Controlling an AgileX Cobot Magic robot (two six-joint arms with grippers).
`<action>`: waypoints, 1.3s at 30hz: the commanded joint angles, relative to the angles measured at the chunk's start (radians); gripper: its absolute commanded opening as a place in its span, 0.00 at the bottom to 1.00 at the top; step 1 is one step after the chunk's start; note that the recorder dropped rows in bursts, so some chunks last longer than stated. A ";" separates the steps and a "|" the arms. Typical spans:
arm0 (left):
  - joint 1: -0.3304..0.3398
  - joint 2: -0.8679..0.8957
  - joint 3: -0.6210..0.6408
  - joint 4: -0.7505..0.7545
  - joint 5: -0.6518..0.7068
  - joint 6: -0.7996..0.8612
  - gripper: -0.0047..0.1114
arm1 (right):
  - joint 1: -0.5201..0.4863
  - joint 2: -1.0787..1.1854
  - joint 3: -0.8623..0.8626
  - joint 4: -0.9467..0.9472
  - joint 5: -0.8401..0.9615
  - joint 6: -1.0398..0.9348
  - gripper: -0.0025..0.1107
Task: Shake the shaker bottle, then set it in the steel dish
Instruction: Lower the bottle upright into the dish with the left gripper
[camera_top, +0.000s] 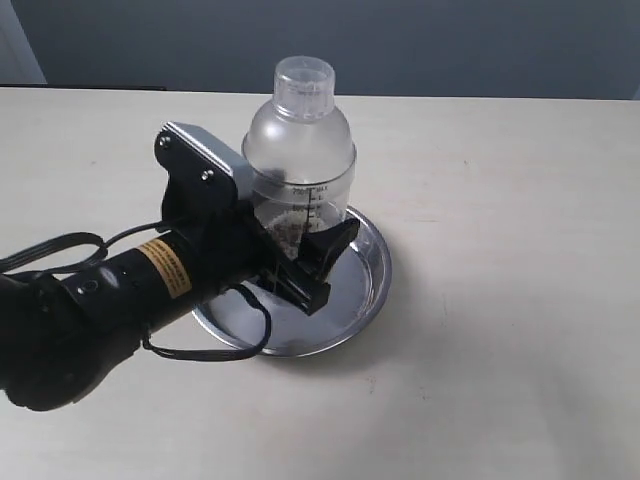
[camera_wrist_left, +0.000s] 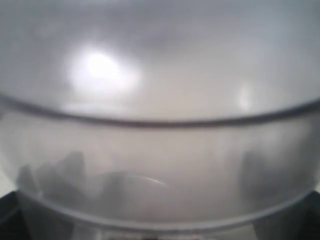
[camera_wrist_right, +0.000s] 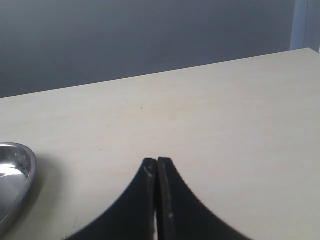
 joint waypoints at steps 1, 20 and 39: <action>-0.004 0.100 -0.006 -0.059 -0.201 0.002 0.04 | -0.003 -0.003 0.001 -0.002 -0.006 0.000 0.01; 0.035 0.330 -0.127 -0.155 -0.258 -0.021 0.04 | -0.003 -0.003 0.001 -0.002 -0.006 0.000 0.01; 0.035 0.407 -0.146 -0.162 -0.268 -0.014 0.65 | -0.003 -0.003 0.001 -0.002 -0.006 0.000 0.01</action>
